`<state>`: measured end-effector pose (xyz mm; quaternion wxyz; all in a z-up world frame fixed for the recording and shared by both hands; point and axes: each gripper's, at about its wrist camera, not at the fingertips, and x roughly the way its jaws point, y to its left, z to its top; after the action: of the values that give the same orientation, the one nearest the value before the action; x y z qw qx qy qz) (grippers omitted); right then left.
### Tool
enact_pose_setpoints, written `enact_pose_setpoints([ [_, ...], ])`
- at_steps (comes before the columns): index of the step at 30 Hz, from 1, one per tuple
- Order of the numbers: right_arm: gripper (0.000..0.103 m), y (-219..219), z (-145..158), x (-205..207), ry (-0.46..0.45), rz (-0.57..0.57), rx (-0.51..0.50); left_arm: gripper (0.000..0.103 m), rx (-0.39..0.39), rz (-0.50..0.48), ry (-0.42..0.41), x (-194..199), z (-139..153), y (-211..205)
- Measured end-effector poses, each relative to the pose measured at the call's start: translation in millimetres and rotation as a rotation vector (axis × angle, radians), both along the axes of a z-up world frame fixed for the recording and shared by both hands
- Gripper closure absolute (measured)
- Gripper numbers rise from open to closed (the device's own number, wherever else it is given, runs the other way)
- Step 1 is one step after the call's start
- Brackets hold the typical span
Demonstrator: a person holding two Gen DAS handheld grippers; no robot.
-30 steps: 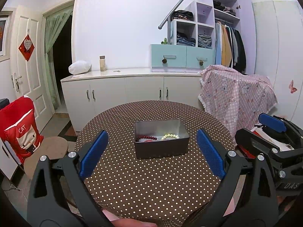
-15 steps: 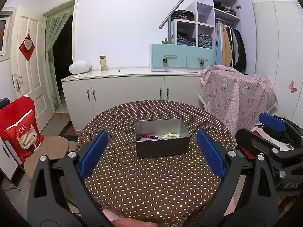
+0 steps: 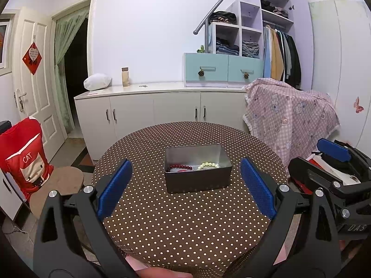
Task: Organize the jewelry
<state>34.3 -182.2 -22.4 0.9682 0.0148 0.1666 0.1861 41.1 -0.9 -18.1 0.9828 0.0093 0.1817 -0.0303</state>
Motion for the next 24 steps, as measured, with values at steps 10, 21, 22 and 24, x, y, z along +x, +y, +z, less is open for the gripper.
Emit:
enact_pose_setpoints([
  [10, 0.008, -3.3, -1.3, 1.5, 0.003, -0.002, 0.005, 0.01, 0.002, 0.0, 0.004, 1.4, 0.0, -1.5],
  [21, 0.008, -3.2, -2.9, 1.1, 0.005, -0.001, 0.007, 0.01, 0.004, 0.001, 0.003, 1.2, 0.1, -0.8],
  [22, 0.008, -3.4, -3.2, 1.0, 0.005, -0.001, 0.007, 0.01, 0.004, 0.001, 0.003, 1.0, -0.3, -0.5],
  [24, 0.008, -3.2, -3.4, 0.9, 0.005, -0.002, 0.006, 0.01, 0.003, 0.001, 0.004, 1.2, -0.6, -0.5],
])
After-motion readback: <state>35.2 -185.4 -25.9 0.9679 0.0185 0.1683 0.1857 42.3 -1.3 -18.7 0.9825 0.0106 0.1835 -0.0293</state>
